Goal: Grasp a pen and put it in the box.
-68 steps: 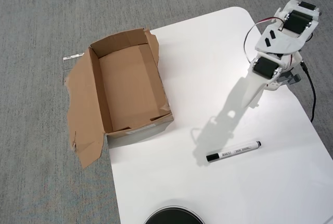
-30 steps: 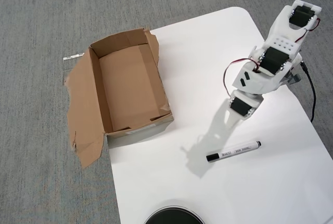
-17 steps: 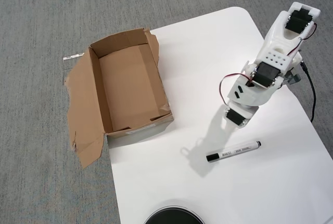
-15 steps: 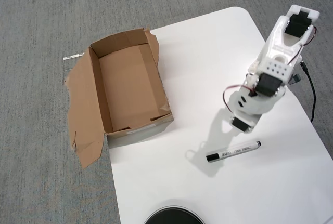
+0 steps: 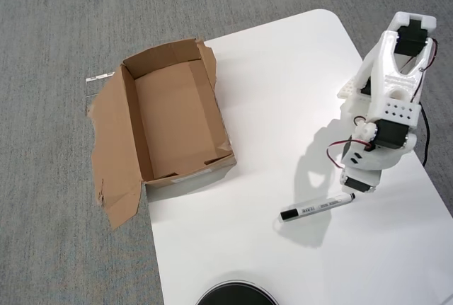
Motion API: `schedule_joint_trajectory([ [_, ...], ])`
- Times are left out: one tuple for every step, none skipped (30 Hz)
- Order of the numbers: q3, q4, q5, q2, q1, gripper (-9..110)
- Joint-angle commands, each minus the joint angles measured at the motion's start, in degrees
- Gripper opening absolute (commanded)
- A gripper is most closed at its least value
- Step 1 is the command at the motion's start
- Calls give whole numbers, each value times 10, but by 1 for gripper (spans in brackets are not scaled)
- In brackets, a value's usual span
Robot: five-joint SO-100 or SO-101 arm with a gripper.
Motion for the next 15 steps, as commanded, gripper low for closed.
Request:
schedule_joint_trajectory([
  [-10, 4, -2, -12, -8, 1],
  [-14, 4, -2, -24, -8, 1],
  [-16, 4, -3, -37, -8, 1],
  [-19, 4, -3, -51, -8, 1],
  [-20, 3, -3, -62, -8, 1],
  [-20, 3, -3, -71, -8, 1],
  [-20, 3, -3, -76, -8, 1],
  [-20, 2, -3, -77, -8, 1],
  [-20, -1, -3, -77, -7, 1],
  [-20, -3, -3, -77, -5, 1],
  [-20, -4, -3, -77, -3, 1],
  [-20, -4, -4, -77, -2, 1],
  [-20, -4, -10, -78, -2, 1],
  [-20, -4, -22, -78, -2, 1],
  [-20, -4, -39, -78, -2, 1],
])
